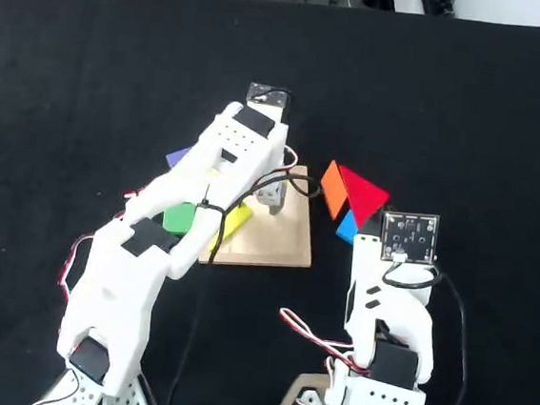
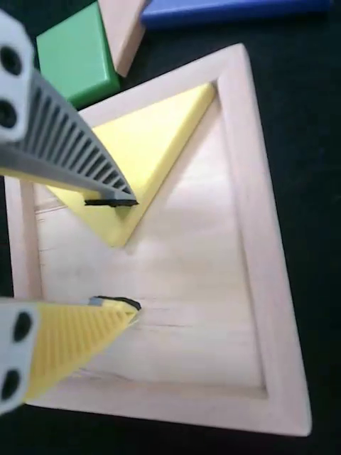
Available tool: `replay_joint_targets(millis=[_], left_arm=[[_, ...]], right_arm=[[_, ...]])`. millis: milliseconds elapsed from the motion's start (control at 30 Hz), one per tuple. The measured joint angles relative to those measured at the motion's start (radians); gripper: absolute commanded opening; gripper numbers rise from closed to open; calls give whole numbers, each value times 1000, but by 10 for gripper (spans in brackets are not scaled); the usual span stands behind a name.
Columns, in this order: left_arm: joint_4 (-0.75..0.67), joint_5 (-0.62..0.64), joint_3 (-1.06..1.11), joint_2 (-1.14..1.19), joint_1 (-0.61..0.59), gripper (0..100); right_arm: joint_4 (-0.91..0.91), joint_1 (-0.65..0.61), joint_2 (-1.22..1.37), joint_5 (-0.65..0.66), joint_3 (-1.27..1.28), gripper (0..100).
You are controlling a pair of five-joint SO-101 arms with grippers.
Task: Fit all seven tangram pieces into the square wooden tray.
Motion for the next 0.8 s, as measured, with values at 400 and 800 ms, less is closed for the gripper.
replay_joint_targets(millis=[400, 800], left_arm=[[150, 0, -184, -94, -17, 235], [359, -132, -110, -624, -181, 234]], right_arm=[[0, 0, 0, 0, 0, 12], [0, 0, 0, 0, 0, 12]])
